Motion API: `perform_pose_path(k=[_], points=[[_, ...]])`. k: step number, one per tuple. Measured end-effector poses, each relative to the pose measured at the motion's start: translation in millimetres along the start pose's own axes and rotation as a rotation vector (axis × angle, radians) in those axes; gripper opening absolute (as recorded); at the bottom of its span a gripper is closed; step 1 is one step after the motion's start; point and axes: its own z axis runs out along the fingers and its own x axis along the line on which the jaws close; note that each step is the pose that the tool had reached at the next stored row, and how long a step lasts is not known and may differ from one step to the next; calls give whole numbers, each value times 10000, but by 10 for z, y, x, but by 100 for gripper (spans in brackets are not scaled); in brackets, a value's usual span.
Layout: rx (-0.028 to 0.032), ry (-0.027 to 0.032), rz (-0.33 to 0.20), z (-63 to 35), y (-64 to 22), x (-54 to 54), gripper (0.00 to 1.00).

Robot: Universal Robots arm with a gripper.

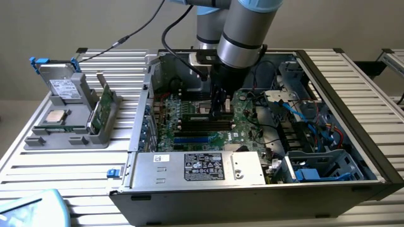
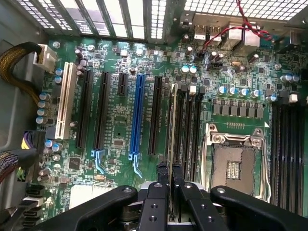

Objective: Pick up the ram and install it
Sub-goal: 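Insert the ram into the slot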

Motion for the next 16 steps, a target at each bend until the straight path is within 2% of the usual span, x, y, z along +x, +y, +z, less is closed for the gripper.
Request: perform_pose_path(k=[8, 11, 15, 16], points=[[0, -23, 137, 143, -29, -51, 14], [-58, -26, 155, 148, -27, -50, 14], [-56, -31, 154, 148, -28, -51, 14], [-40, -31, 153, 141, -27, -51, 14]])
